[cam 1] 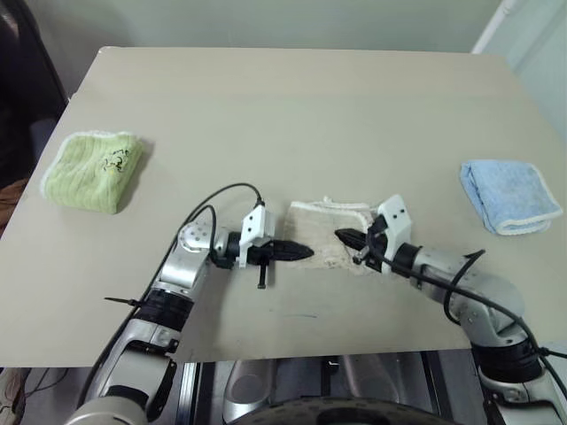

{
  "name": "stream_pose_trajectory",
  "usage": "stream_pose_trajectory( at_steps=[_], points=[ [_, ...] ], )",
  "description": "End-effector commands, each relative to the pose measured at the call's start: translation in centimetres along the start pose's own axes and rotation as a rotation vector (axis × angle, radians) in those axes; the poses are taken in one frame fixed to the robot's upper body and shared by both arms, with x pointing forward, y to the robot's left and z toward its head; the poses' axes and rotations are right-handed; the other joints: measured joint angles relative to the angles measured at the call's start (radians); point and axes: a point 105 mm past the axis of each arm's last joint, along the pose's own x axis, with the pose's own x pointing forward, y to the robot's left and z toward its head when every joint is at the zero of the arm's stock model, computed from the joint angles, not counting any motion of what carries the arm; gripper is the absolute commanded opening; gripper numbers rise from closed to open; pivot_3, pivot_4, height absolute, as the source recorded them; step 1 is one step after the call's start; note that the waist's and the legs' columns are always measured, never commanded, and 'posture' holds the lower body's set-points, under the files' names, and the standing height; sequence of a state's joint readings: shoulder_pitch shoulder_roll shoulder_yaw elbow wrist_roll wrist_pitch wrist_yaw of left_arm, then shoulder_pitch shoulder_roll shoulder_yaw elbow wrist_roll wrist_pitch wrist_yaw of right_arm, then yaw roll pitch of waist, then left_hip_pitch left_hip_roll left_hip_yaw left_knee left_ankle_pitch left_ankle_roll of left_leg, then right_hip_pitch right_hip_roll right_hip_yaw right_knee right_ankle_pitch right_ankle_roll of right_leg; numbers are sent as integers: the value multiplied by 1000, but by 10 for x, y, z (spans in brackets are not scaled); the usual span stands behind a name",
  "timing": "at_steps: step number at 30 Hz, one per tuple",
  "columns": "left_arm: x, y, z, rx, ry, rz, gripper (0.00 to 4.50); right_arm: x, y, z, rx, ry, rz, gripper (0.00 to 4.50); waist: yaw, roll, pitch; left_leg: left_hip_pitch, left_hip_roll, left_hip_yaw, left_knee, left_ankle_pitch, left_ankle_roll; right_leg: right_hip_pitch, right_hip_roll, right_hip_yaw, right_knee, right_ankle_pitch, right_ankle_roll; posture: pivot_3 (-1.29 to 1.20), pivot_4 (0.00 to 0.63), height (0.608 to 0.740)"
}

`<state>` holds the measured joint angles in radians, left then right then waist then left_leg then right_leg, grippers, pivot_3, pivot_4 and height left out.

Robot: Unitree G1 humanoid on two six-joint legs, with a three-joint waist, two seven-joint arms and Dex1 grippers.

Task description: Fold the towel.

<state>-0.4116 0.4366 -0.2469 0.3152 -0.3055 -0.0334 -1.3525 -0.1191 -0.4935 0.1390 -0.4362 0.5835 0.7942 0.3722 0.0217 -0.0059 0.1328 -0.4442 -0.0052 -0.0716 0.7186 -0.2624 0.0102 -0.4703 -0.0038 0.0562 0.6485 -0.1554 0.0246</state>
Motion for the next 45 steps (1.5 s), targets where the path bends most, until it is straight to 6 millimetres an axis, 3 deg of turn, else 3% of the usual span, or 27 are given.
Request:
stream_pose_trajectory(
  at_steps=[1, 5, 10, 14, 21, 27, 30, 34, 35, 41, 45],
  points=[
    [-2, -3, -16, -4, 56, -13, 31, -4, -17, -11, -44, 23, -78, 0, 0, 2, -2, 1, 0, 0, 0, 0, 1, 2, 0, 0, -1, 0, 0, 0, 150, 703],
    [-1, -1, -16, -21, 28, 3, 31, -14, -31, 9, -64, -63, -118, 0, 0, 5, -4, 9, 0, 0, 0, -2, 2, 9, 0, 0, -2, -6, 10, 0, 150, 703],
    [-2, 7, -8, -25, -14, 40, 31, -34, -26, 40, -56, -158, -36, 0, 2, 7, -5, 8, -1, 0, 0, -2, 2, 9, -1, 0, -2, -6, 10, 0, 150, 703],
    [-5, 11, -5, -13, -23, 60, 31, -52, -30, 45, -83, -115, -22, 0, 1, 7, -5, 8, -1, 0, 0, -2, 1, 9, 0, 0, -2, -6, 10, 0, 150, 703],
    [-24, 24, 29, -78, -156, 137, 31, -69, -29, 67, -23, -138, 8, 0, -4, 7, -5, 5, -1, 1, 0, -2, 0, 6, 0, 1, -2, -6, 11, 0, 150, 703],
    [-46, 28, 53, -96, -155, 156, 0, -73, -34, 52, 192, -30, 62, 1878, -6, 7, -4, 2, 0, 2, 0, -1, -1, 3, 1, 1, -2, -7, 11, 0, 150, 703],
    [-52, 28, 60, -100, -146, 156, 589, -74, -38, 54, 293, -33, 108, 2877, -5, 7, -4, 1, -1, 2, 0, -1, -1, 3, 0, 1, -3, -6, 11, 0, 150, 703],
    [-56, 15, 57, -123, -77, 96, 2042, -67, -53, 41, 356, 76, 89, 4353, -7, 7, -4, 1, -1, 2, 0, -2, 1, 1, 0, 2, -3, -5, 8, 0, 150, 703],
    [-56, 13, 61, -132, -94, 97, 2365, -66, -53, 43, 386, 76, 113, 4500, -7, 8, -4, 0, -1, 2, 0, -2, 1, 1, 0, 1, -2, -4, 7, 0, 150, 703],
    [-57, 2, 73, -104, -103, 71, 4477, -64, -59, 49, 470, 92, 180, 4500, -8, 8, -4, -1, -1, 2, -1, -2, 1, -1, 0, 1, -2, -2, 3, 0, 150, 703],
    [-58, 3, 85, -89, -136, 93, 4477, -63, -55, 60, 464, 65, 242, 4500, -8, 8, -4, -3, -1, 2, 0, -2, 1, -3, 0, 1, -2, -1, 1, 0, 150, 703]
  ],
)
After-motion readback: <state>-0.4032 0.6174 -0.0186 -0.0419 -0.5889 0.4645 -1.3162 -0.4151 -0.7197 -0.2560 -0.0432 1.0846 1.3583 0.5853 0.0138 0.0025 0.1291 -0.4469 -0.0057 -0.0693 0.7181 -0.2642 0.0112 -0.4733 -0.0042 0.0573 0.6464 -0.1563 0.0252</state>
